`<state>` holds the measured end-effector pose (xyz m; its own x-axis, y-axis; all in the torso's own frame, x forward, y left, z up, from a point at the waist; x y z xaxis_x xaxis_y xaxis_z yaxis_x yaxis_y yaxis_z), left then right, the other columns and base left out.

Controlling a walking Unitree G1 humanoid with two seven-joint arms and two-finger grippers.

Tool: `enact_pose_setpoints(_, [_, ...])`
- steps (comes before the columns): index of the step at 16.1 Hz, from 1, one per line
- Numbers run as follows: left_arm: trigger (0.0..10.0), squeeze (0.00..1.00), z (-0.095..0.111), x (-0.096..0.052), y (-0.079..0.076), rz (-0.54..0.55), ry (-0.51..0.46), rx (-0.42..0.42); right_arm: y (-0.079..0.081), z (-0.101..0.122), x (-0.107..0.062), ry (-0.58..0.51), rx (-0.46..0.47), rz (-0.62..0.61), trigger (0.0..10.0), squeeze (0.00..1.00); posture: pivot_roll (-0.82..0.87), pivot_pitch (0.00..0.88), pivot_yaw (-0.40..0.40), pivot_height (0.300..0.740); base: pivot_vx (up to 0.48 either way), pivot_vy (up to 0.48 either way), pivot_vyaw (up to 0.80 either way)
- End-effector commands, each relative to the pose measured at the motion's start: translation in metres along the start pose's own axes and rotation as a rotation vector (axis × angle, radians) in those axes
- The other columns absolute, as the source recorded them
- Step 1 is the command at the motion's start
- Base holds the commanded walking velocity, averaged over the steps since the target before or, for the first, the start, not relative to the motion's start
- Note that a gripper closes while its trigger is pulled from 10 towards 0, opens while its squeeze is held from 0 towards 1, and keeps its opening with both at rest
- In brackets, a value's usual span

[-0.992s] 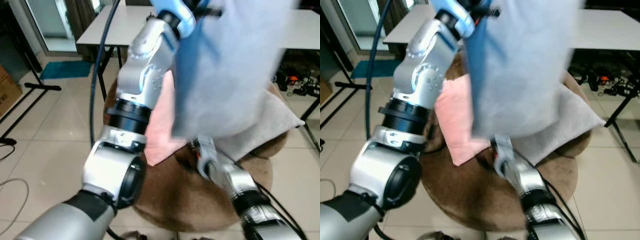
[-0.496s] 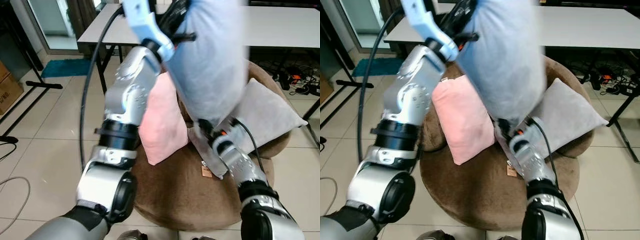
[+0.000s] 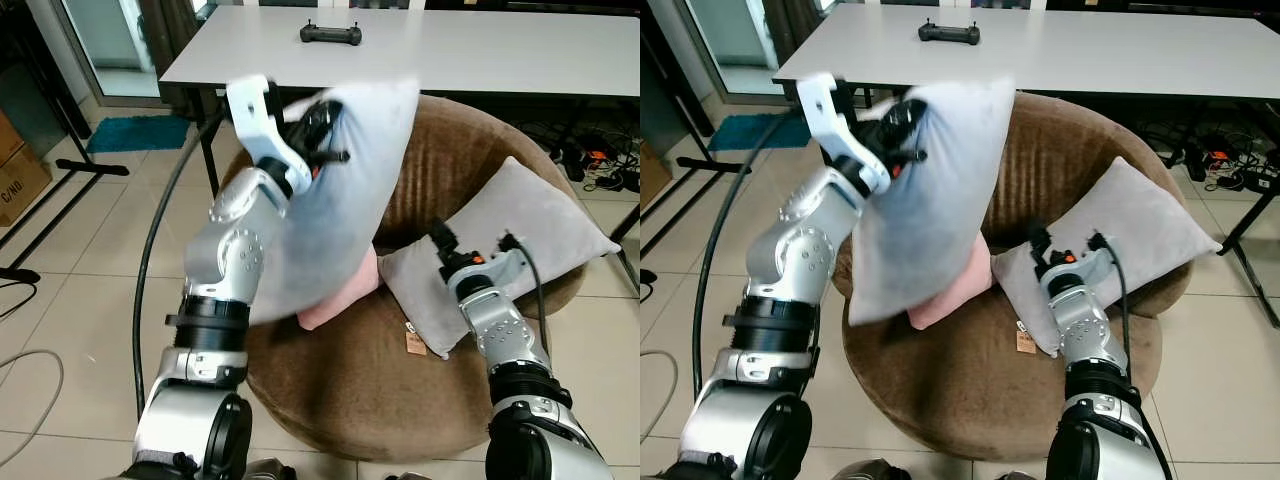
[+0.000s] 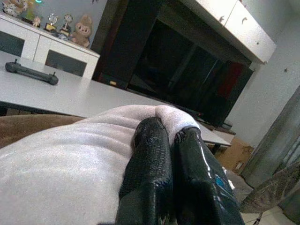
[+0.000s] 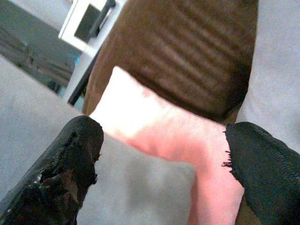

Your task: Move the pillow to the sofa from floor

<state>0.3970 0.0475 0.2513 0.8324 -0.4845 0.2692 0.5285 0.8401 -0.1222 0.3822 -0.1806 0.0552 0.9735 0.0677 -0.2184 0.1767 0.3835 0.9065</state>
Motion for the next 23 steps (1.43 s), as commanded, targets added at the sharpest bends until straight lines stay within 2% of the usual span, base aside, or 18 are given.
enact_pose_setpoints(1, [10.0, 0.00, 0.026, 0.005, -0.011, -0.031, -0.089, 0.050, -0.005, -0.006, -0.002, 0.030, -0.032, -0.024, 10.0, 0.00, 0.04, 0.000, 0.034, 0.740, 0.000, 0.000, 0.00])
enact_pose_setpoints(2, [10.0, 0.00, 0.024, 0.006, -0.009, -0.018, -0.081, 0.086, -0.018, -0.010, -0.004, 0.056, -0.088, -0.093, 10.0, 0.00, 0.04, 0.000, 0.036, 0.740, 0.000, 0.000, 0.00])
enact_pose_setpoints(4, [10.0, 0.00, 0.008, 0.003, -0.009, -0.025, -0.014, 0.213, -0.042, -0.008, -0.012, 0.090, -0.306, -0.204, 10.0, 0.00, 0.04, 0.000, 0.039, 0.740, 0.000, 0.000, 0.00])
enact_pose_setpoints(8, [10.0, 0.00, -0.025, -0.003, -0.012, -0.034, 0.090, 0.375, -0.058, 0.001, -0.026, 0.118, -0.515, -0.257, 10.0, 0.00, 0.03, 0.000, 0.042, 0.740, 0.000, 0.000, 0.00])
enact_pose_setpoints(9, [10.0, 0.00, -0.032, -0.006, -0.009, -0.019, 0.110, 0.409, -0.053, 0.004, -0.028, 0.101, -0.552, -0.232, 10.0, 0.00, 0.02, 0.000, 0.042, 0.740, 0.000, 0.000, 0.00])
enact_pose_setpoints(10, [10.0, 0.00, -0.040, -0.015, 0.002, 0.006, 0.107, 0.494, -0.034, 0.010, -0.031, 0.063, -0.601, -0.148, 10.0, 0.00, 0.02, 0.000, 0.043, 0.740, 0.000, 0.000, 0.00])
enact_pose_setpoints(11, [10.0, 0.00, -0.047, -0.024, 0.014, 0.047, 0.130, 0.486, -0.014, 0.012, -0.035, 0.034, -0.689, -0.060, 10.0, 0.00, 0.02, 0.000, 0.041, 0.740, 0.000, 0.000, 0.00])
enact_pose_setpoints(12, [10.0, 0.00, -0.049, -0.029, 0.021, 0.081, 0.137, 0.471, -0.002, 0.012, -0.038, 0.024, -0.762, -0.007, 10.0, 0.00, 0.02, 0.000, 0.041, 0.740, 0.000, 0.000, 0.00])
enact_pose_setpoints(13, [10.0, 0.00, -0.052, -0.041, 0.033, 0.145, 0.147, 0.465, 0.028, 0.004, -0.047, 0.023, -0.834, 0.120, 10.0, 0.00, 0.01, 0.000, 0.038, 0.740, 0.000, 0.000, 0.00])
enact_pose_setpoints(14, [10.0, 0.00, -0.053, -0.048, 0.038, 0.176, 0.149, 0.476, 0.046, -0.002, -0.053, 0.024, -0.839, 0.192, 10.0, 0.00, 0.01, 0.000, 0.035, 0.740, 0.000, 0.000, 0.00])
enact_pose_setpoints(16, [10.0, 0.00, -0.056, -0.054, 0.038, 0.196, 0.148, 0.493, 0.067, -0.010, -0.059, 0.008, -0.800, 0.258, 10.0, 0.00, 0.01, 0.000, 0.029, 0.740, 0.000, -0.379, 0.67])
enact_pose_setpoints(20, [10.0, 0.00, -0.058, -0.053, 0.034, 0.184, 0.150, 0.505, 0.060, -0.015, -0.061, 0.027, -0.799, 0.209, 10.0, 0.00, 0.02, 0.000, 0.030, 0.740, 0.000, -0.414, 0.73])
enact_pose_setpoints(23, [10.0, 0.00, -0.062, -0.052, 0.031, 0.175, 0.160, 0.489, 0.051, -0.011, -0.064, 0.033, -0.816, 0.156, 10.0, 0.00, 0.01, 0.000, 0.033, 0.740, 0.000, -0.135, 0.00])
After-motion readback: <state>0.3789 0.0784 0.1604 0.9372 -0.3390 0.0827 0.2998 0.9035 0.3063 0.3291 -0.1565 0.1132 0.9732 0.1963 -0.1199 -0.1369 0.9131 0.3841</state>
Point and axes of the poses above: a point about 5 cm out from each wrist's last joint towards the gripper, its own x axis pointing out of the wrist towards the gripper, its own z axis along the axis of the wrist's last joint, y = z × x, the point moved 5 cm from there along x, pointing out of the wrist towards the gripper, and after that the axes turned 15 degrees about x, right-handed, at the moved point
